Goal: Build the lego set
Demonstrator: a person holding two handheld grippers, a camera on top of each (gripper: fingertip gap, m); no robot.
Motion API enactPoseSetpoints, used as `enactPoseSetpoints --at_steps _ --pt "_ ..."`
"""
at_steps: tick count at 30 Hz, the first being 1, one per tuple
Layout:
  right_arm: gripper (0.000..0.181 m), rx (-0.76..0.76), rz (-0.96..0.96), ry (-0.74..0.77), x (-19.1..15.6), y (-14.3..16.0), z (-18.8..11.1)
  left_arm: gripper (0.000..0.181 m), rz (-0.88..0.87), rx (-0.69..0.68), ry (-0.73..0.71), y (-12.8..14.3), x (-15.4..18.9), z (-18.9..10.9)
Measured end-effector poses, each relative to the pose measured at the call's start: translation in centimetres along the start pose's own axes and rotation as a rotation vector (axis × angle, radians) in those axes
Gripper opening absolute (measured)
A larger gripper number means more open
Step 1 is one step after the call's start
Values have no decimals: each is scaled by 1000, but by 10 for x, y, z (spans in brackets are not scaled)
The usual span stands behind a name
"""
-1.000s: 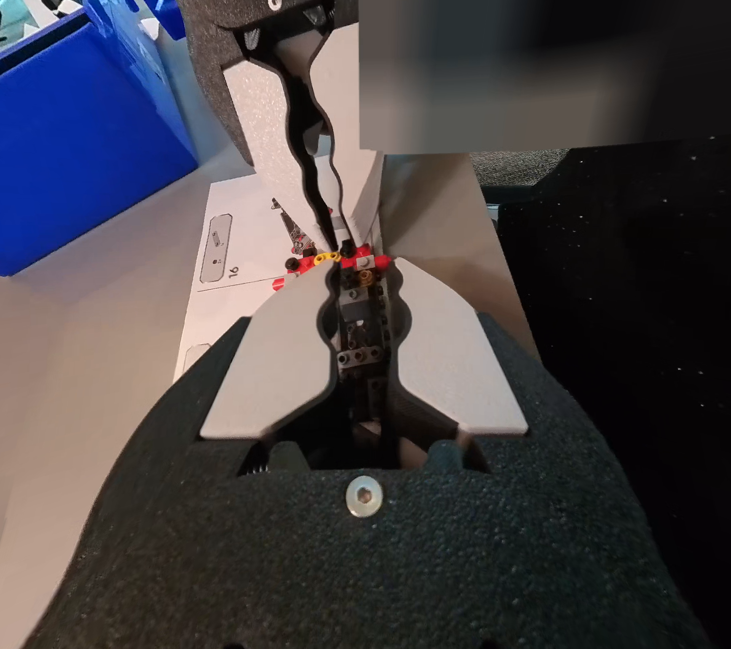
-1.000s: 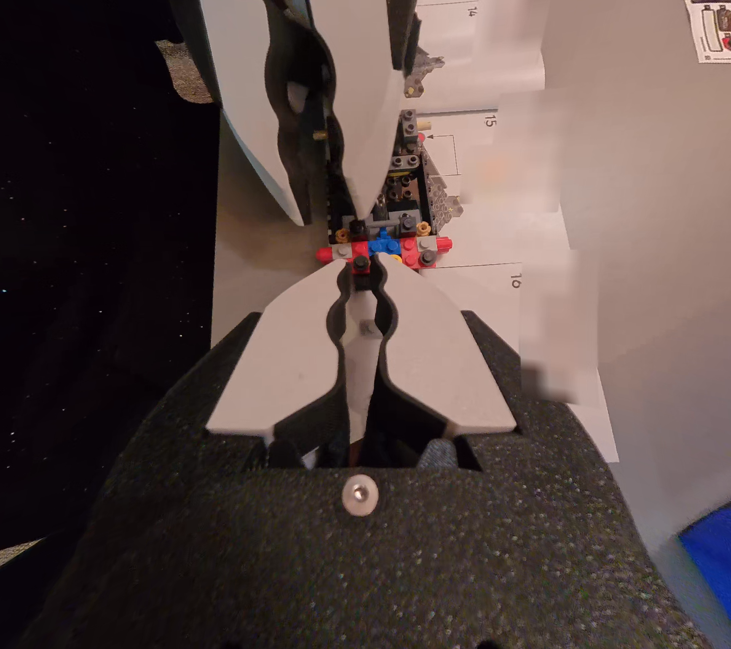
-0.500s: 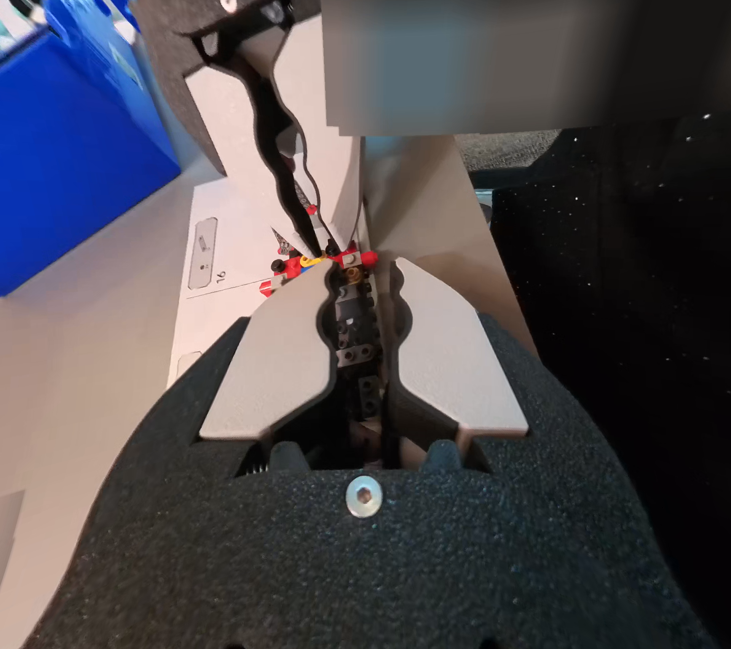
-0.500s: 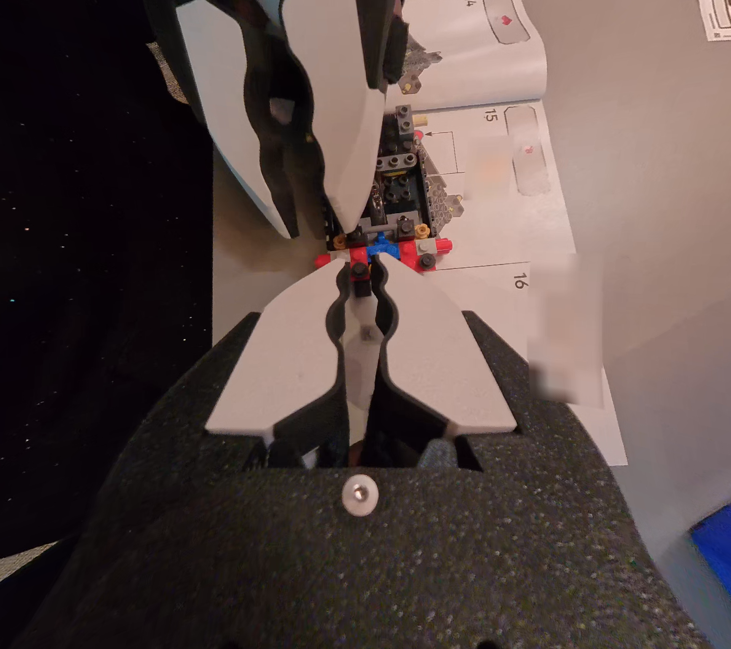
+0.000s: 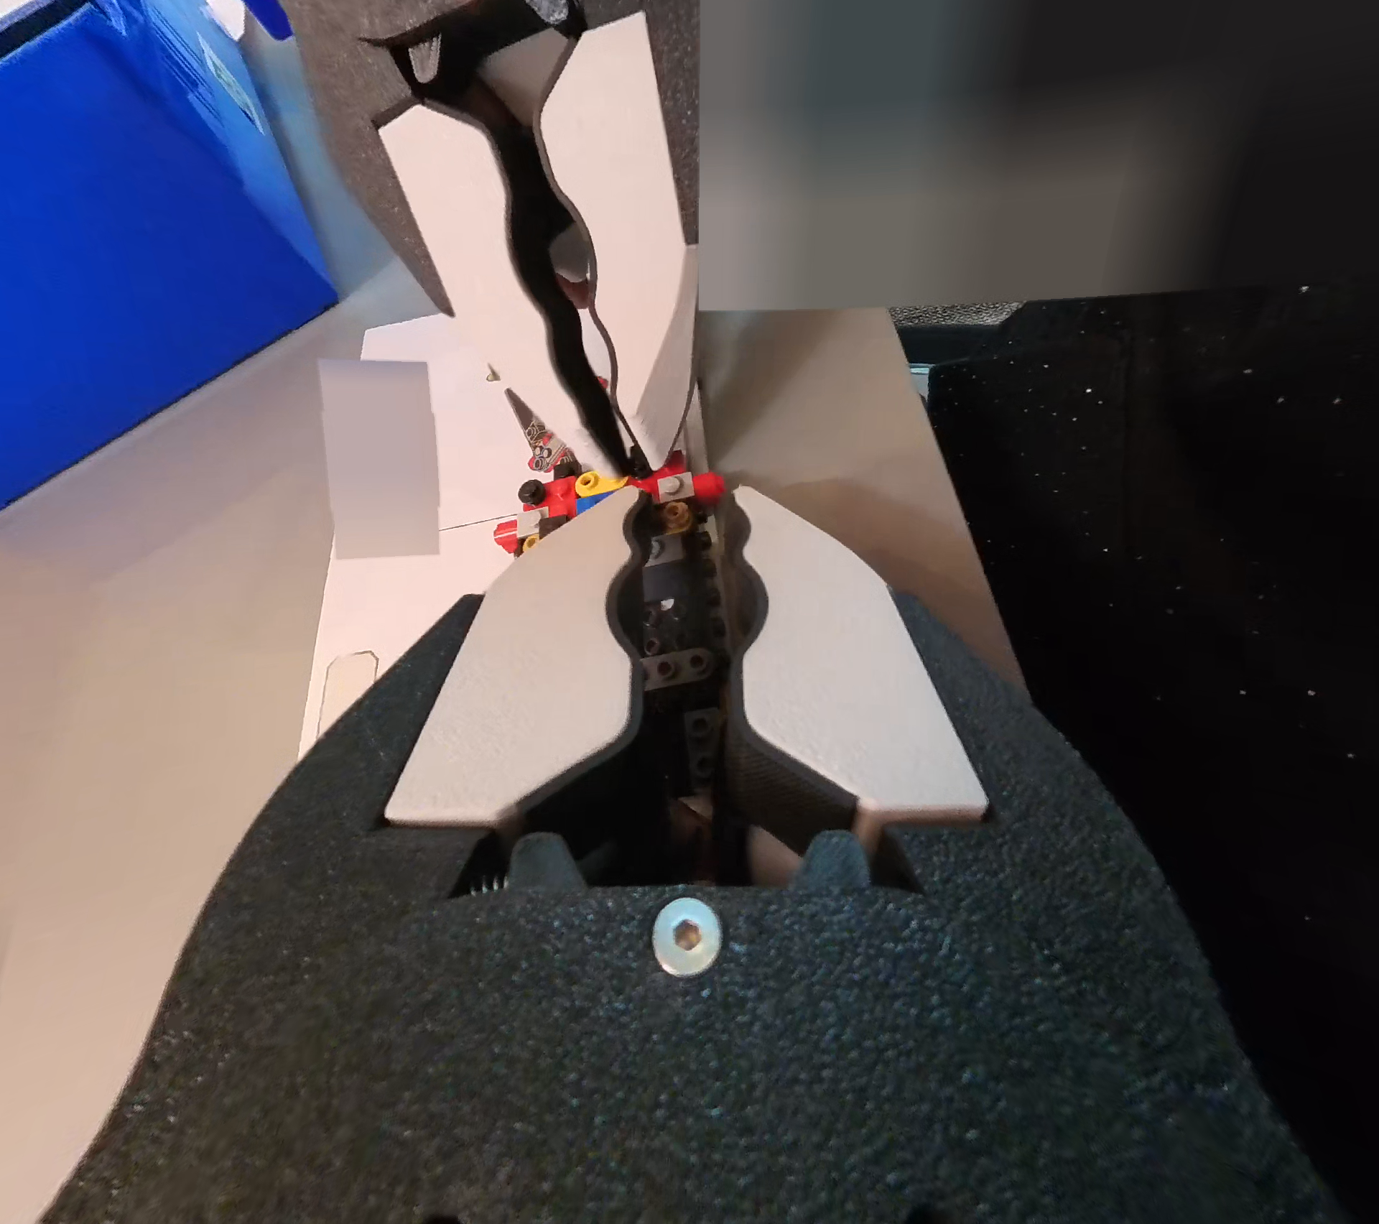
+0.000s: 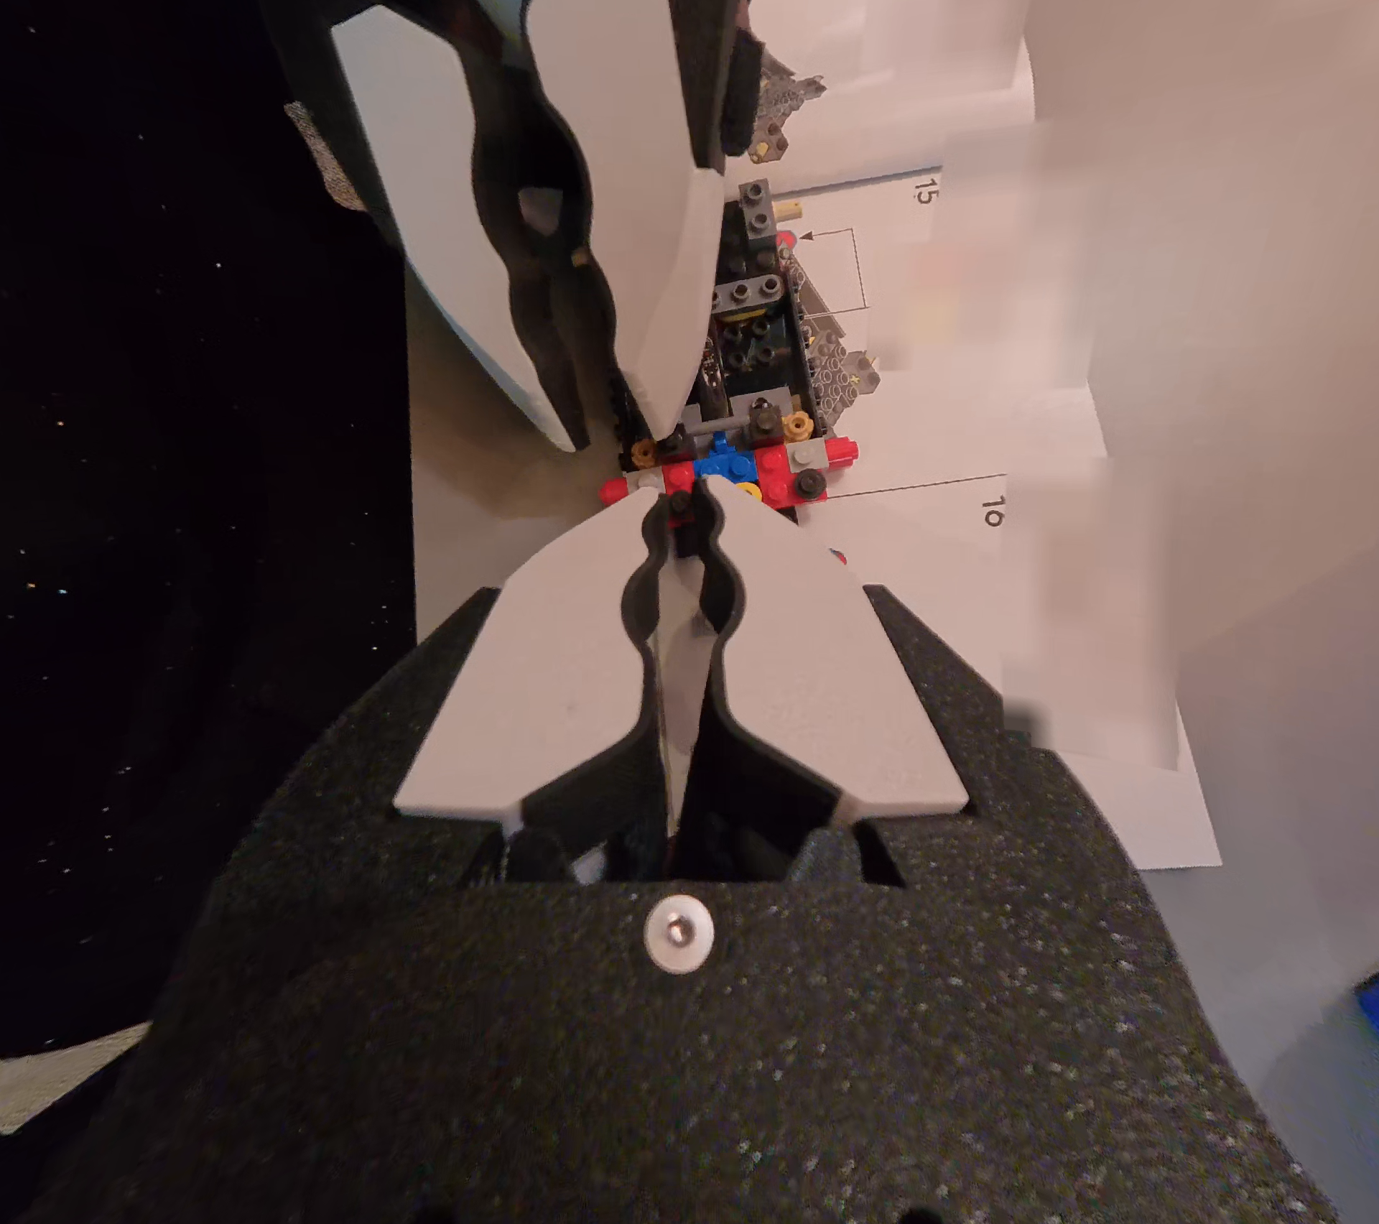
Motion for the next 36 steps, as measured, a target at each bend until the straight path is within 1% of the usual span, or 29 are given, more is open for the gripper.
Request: enactPoseSetpoints --at_steps 1,4,8,10,12,17,19,22,28,31,36 --pt "1 8 -18 -2 -2 -1 0 18 -2 -1 -1 0 0 0" --pt "0 23 -36 46 -3 -1 1 17 -11 -1 1 0 -1 0" --pt "0 89 33 95 -3 0 1 18 -19 -3 2 1 -1 0" --pt "4 110 86 127 -3 1 0 17 -19 -3 -1 1 -1 0" --pt "14 116 176 170 -1 5 -1 17 -18 -3 -6 1 -1 0" --pt "13 174 322 154 -6 7 1 17 -17 -4 -5 1 -1 0" --pt "11 191 384 101 -6 7 3 17 -16 -4 -7 1 -1 0" --pt "11 189 482 50 -6 8 2 17 -16 -5 -11 1 -1 0" --pt "8 173 619 51 -5 8 3 17 -17 -4 -7 1 -2 0" --pt "8 171 621 82 -6 7 3 17 -20 -4 -7 1 -2 0" --pt "6 149 510 213 -9 5 3 15 -22 -3 -8 1 -2 0"
Point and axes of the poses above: each gripper's, where its closed fingertips meet, z out along the fingers, y out of its underside, x = y × z across the jaws, the point moved 4 cm from there along -z, back along the fingers, and after that the axes turned 15 degrees about -x, right-handed, at the moved point
